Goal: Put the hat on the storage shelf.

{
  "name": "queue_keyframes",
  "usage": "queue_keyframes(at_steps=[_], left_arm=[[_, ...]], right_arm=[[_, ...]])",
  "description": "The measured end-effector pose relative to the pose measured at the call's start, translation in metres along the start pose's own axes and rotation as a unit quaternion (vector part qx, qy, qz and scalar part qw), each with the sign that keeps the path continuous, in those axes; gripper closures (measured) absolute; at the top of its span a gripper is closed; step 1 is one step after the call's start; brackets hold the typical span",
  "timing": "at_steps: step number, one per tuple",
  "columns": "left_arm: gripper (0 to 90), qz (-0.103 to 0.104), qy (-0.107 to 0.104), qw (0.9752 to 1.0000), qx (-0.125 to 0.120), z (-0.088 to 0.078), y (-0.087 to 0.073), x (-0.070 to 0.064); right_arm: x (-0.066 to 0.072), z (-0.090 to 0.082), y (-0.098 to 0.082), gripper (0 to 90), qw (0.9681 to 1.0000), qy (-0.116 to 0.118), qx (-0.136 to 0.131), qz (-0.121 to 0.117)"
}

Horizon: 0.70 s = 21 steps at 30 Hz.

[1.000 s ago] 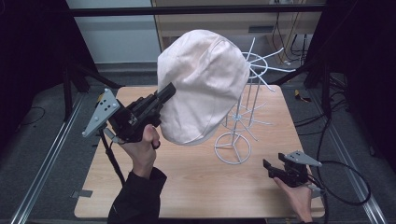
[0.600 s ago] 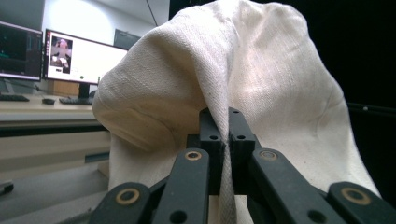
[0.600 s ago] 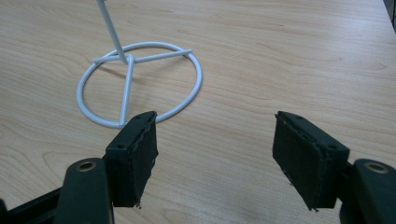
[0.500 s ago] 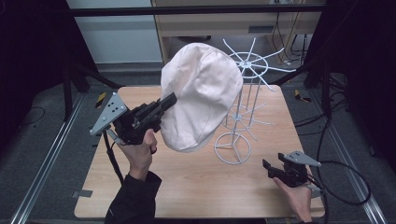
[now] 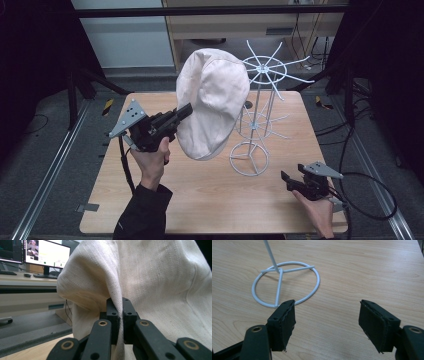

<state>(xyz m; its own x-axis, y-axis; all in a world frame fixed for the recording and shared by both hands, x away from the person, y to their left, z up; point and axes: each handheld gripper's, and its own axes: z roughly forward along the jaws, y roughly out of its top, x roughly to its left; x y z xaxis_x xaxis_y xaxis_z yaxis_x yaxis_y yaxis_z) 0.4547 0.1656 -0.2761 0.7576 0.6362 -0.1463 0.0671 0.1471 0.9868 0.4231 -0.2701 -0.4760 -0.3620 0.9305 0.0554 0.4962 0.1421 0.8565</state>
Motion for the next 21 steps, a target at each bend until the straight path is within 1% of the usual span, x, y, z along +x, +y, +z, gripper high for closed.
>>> queue_keyframes(at_steps=[9, 15, 19, 21], left_arm=[[86.3, 0.001, 0.014, 0.9996, 0.025, 0.009, -0.006, 0.006], [86.5, 0.002, 0.022, 0.9992, 0.032, 0.011, -0.006, 0.009], [86.7, 0.005, 0.022, 0.9991, 0.035, 0.01, -0.006, 0.01], [86.4, 0.003, 0.022, 0.9991, 0.035, 0.01, -0.007, 0.011]], right_arm=[[-0.001, 0.001, 0.0, 28.1, 1.0, -0.001, -0.001, -0.004], [-0.001, 0.001, 0.0, 27.6, 1.0, 0.0, -0.001, -0.003], [-0.001, 0.001, 0.0, 27.5, 1.0, 0.0, -0.001, -0.003], [-0.001, 0.001, 0.0, 27.3, 1.0, 0.0, -0.001, -0.004]])
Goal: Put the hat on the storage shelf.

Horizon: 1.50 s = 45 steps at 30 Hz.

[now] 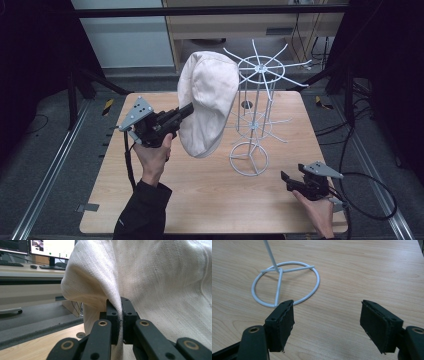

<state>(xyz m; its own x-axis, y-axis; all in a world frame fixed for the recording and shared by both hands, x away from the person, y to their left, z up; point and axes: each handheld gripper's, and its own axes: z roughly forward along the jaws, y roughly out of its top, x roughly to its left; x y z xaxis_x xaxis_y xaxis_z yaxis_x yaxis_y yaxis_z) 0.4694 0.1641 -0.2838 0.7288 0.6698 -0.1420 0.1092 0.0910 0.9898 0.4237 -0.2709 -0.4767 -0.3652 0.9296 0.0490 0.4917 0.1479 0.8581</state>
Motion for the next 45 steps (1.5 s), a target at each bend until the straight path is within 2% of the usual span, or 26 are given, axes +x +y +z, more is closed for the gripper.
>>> queue_keyframes(at_steps=[6, 11, 18, 29, 36, 42, 45], left_arm=[[85.2, -0.006, -0.003, 0.9999, 0.008, 0.001, -0.004, 0.005], [84.4, -0.003, -0.006, 0.9999, 0.01, 0.003, -0.003, 0.004], [83.4, 0.001, -0.009, 0.9996, 0.027, 0.007, -0.005, 0.003], [81.7, -0.003, -0.012, 0.9989, 0.045, 0.012, -0.009, 0.004], [74.6, -0.01, -0.01, 0.9987, 0.049, 0.012, -0.011, 0.006], [73.2, -0.014, -0.011, 0.9985, 0.051, 0.012, -0.012, 0.008], [77.3, -0.011, -0.016, 0.9983, 0.055, 0.012, -0.012, 0.008]], right_arm=[[0.0, 0.0, 0.0, 26.6, 1.0, 0.001, 0.0, 0.0], [0.0, 0.0, 0.0, 26.5, 1.0, 0.001, 0.0, 0.0], [-0.001, 0.001, 0.0, 26.1, 1.0, 0.002, 0.0, 0.0], [-0.001, 0.001, 0.0, 25.4, 1.0, 0.004, 0.0, -0.001], [-0.001, 0.001, 0.0, 25.3, 1.0, 0.004, 0.0, -0.001], [-0.001, 0.001, 0.0, 25.3, 1.0, 0.004, 0.0, -0.001], [-0.001, 0.001, 0.0, 25.2, 1.0, 0.004, 0.0, -0.001]])
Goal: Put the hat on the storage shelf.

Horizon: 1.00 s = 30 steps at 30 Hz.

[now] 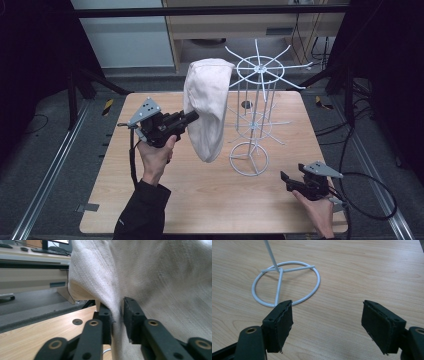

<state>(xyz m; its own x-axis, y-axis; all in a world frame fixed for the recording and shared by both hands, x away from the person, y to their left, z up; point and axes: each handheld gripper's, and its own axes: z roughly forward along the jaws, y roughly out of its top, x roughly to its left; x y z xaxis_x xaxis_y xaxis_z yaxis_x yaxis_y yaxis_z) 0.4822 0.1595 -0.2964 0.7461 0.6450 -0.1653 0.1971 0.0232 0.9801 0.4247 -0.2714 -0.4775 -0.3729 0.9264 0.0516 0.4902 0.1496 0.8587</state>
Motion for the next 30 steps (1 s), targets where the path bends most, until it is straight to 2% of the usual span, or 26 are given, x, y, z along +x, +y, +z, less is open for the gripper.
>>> queue_keyframes(at_steps=[5, 8, 10, 14, 17, 21, 27, 30], left_arm=[[78.3, 0.001, 0.001, 1.0, 0.0, 0.0, 0.0, 0.0], [86.1, 0.008, 0.004, 1.0, -0.004, -0.001, 0.001, -0.002], [87.4, 0.016, 0.004, 0.9998, -0.008, -0.002, 0.002, -0.004], [88.0, 0.021, -0.003, 0.9989, -0.041, -0.007, 0.007, -0.009], [88.1, 0.023, -0.01, 0.9962, -0.083, -0.016, 0.014, -0.011], [88.2, 0.032, -0.016, 0.9928, -0.114, -0.026, 0.026, -0.018], [88.2, 0.023, -0.04, 0.9895, -0.137, -0.031, 0.037, -0.031], [88.2, 0.022, -0.046, 0.9885, -0.142, -0.029, 0.042, -0.038]], right_arm=[[0.0, 0.0, 0.0, 25.0, 1.0, 0.0, 0.0, 0.0], [0.0, 0.0, 0.0, 25.0, 1.0, -0.001, 0.0, 0.0], [0.0, 0.0, 0.0, 25.0, 1.0, 0.0, 0.0, 0.0], [0.0, 0.0, 0.0, 25.0, 1.0, 0.0, -0.001, 0.001], [0.0, 0.0, 0.0, 25.1, 1.0, 0.0, -0.001, 0.001], [0.0, 0.0, 0.0, 25.2, 1.0, 0.0, -0.001, 0.0], [0.0, 0.0, 0.0, 25.3, 1.0, 0.0, -0.003, 0.001], [0.0, 0.0, 0.0, 25.3, 1.0, 0.0, -0.002, 0.001]])
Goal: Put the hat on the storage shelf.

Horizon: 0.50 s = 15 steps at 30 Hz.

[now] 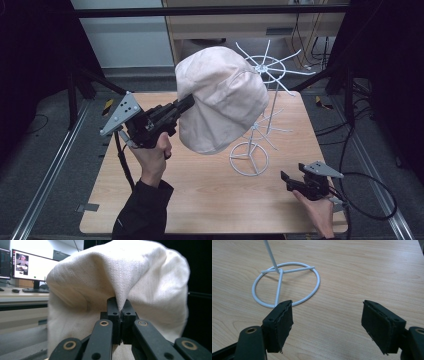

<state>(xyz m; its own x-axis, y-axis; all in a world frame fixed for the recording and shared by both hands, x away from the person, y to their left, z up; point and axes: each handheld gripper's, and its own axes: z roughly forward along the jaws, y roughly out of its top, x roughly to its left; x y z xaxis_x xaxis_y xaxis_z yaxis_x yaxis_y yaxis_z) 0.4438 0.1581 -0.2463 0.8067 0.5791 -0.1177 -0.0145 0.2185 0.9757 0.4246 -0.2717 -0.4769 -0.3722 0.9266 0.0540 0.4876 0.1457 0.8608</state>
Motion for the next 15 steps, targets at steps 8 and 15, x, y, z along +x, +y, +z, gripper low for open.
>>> queue_keyframes(at_steps=[8, 15], left_arm=[[87.8, 0.02, 0.014, 0.9989, 0.04, 0.02, -0.003, -0.003], [78.3, 0.012, 0.029, 0.9973, 0.066, 0.015, -0.02, 0.011]], right_arm=[[-0.001, 0.0, 0.0, 25.4, 1.0, 0.0, -0.003, -0.003], [0.0, 0.0, 0.0, 25.4, 1.0, 0.0, 0.002, 0.001]])
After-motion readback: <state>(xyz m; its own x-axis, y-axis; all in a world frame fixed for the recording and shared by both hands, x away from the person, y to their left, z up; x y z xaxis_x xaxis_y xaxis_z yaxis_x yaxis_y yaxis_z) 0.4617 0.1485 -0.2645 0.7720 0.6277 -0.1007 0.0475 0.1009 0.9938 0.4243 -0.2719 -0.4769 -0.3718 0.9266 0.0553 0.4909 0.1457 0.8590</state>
